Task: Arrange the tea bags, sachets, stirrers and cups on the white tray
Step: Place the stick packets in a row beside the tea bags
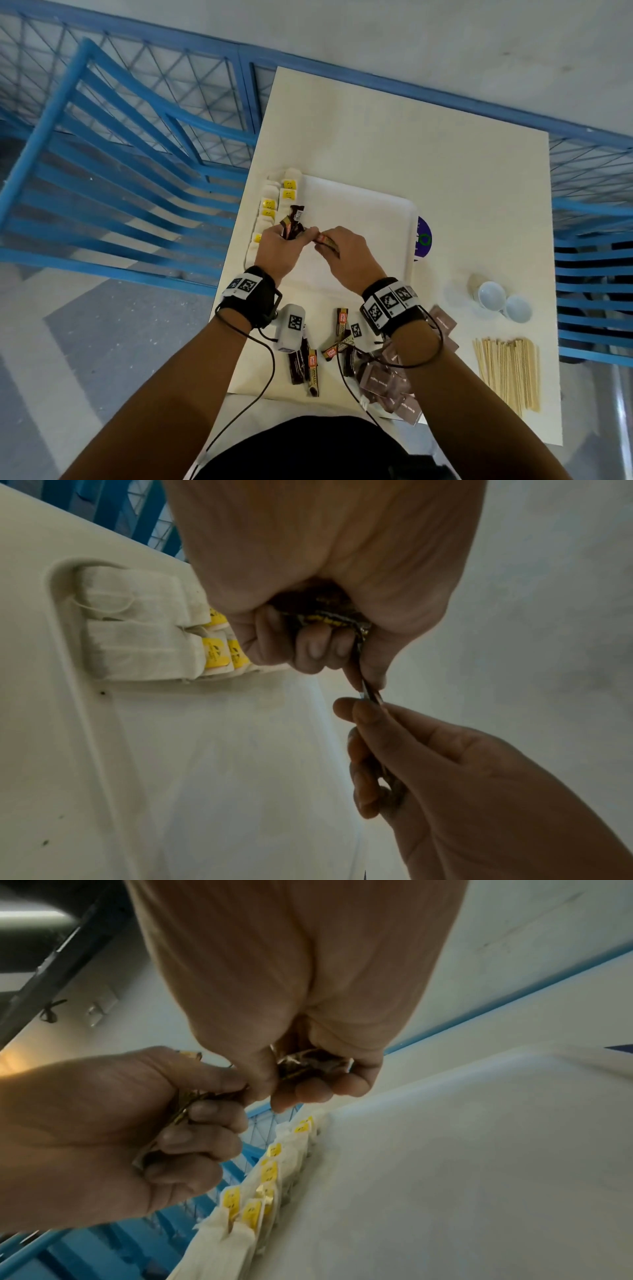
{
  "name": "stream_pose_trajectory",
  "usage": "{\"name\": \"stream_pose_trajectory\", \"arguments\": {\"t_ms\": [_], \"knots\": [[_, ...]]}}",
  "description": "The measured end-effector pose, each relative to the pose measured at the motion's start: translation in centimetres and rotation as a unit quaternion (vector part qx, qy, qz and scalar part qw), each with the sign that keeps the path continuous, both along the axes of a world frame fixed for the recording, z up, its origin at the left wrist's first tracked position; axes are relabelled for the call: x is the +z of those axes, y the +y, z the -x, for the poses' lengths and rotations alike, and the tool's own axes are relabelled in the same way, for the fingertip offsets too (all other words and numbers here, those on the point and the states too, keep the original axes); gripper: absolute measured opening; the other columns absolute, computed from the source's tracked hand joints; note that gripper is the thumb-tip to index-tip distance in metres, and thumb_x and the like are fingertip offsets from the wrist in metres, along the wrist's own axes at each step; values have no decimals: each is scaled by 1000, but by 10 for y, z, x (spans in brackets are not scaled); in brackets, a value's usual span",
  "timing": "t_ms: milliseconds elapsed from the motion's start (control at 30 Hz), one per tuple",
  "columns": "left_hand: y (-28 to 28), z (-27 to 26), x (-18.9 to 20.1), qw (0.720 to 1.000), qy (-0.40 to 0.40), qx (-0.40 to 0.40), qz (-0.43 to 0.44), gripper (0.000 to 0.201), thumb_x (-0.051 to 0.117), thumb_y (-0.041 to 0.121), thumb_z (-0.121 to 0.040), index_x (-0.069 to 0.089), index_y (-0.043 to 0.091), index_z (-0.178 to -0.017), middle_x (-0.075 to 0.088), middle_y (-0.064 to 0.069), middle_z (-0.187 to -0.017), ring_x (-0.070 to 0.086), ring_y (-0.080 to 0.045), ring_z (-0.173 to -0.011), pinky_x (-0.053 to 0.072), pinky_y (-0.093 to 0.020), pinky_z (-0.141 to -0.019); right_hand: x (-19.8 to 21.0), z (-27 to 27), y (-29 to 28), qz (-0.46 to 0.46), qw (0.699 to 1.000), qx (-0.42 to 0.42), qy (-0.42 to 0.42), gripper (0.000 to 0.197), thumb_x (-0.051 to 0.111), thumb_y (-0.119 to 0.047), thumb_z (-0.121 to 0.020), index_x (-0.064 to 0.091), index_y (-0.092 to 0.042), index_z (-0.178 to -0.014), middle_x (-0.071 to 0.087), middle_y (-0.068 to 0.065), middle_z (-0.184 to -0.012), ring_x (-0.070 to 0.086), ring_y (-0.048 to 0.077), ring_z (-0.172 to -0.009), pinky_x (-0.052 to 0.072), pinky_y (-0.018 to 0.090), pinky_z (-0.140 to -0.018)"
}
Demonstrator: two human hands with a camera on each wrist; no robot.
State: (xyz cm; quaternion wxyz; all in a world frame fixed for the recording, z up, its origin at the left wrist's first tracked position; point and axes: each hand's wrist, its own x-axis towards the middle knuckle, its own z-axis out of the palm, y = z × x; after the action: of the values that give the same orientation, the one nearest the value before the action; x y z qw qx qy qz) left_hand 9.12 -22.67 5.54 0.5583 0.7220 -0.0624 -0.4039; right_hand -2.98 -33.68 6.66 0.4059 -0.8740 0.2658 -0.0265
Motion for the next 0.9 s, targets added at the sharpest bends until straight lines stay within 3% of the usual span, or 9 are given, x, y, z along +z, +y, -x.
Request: {"name": "stream_pose_trajectory", "arguments": {"t_ms": [100, 200, 300, 400, 600, 733, 833, 900], "knots": [[-1, -5, -3, 1000, 5, 17, 1, 28, 79, 27, -88, 61, 14, -72, 48, 7, -50, 41, -13, -48, 37, -28, -56, -1, 1, -8, 2, 1000, -18, -6, 16, 62, -20, -98, 70, -8, -105, 53, -3, -82, 48, 4, -68, 37, 10, -65], [-5, -9, -4, 1000, 12, 16, 0, 33, 79, 29, -88, 57, 15, -69, 45, 0, -55, 40, -16, -49, 36, -25, -50, -3, -1, -11, 19, 999, -26, -10, 18, 62, -24, -98, 70, -12, -109, 55, -4, -86, 50, 6, -70, 36, 14, -66], [-7, -15, -5, 999, 28, 25, -4, 35, 80, 29, -87, 55, 15, -67, 43, 2, -53, 39, -14, -45, 35, -25, -48, -7, 0, -13, 30, 999, -33, -31, 23, 64, -30, -96, 67, -18, -116, 60, -5, -96, 57, 13, -84, 49, 28, -79], [-9, -20, -6, 998, 58, 34, 4, 34, 80, 29, -88, 54, 16, -69, 41, 1, -56, 34, -13, -44, 33, -24, -46, -10, -2, -16, 53, 997, -41, -28, 23, 66, -31, -94, 70, -21, -114, 62, -6, -97, 55, 16, -91, 49, 40, -85], [-6, -35, -8, 997, 66, 38, 1, 35, 77, 40, -89, 58, 11, -85, 37, -1, -60, 31, -12, -43, 28, -22, -41, -24, -30, -40, 105, 990, -96, -4, 27, 72, -26, -90, 72, -17, -116, 56, 2, -104, 45, 22, -100, 41, 38, -93], [5, -43, -14, 998, 63, 27, -10, 37, 76, 38, -90, 52, 18, -69, 39, 9, -52, 32, -9, -41, 29, -21, -42, -38, -58, -59, 96, 988, -122, 30, 27, 74, -25, -87, 69, -18, -112, 63, -1, -105, 50, 23, -107, 39, 40, -96], [10, -46, -15, 997, 70, 34, -11, 31, 74, 32, -92, 55, 19, -71, 45, 11, -51, 36, -6, -40, 31, -17, -40, -53, -76, -67, 145, 980, -107, 81, 22, 73, -29, -86, 71, -21, -106, 62, -1, -106, 49, 26, -108, 35, 38, -91], [14, -49, -20, 997, 67, 34, -14, 31, 75, 34, -92, 56, 17, -74, 44, 5, -57, 35, -9, -43, 31, -18, -40, -62, -84, -70, 161, 975, -107, 107, 21, 72, -31, -85, 72, -24, -105, 59, -1, -108, 46, 26, -110, 33, 38, -91]]}}
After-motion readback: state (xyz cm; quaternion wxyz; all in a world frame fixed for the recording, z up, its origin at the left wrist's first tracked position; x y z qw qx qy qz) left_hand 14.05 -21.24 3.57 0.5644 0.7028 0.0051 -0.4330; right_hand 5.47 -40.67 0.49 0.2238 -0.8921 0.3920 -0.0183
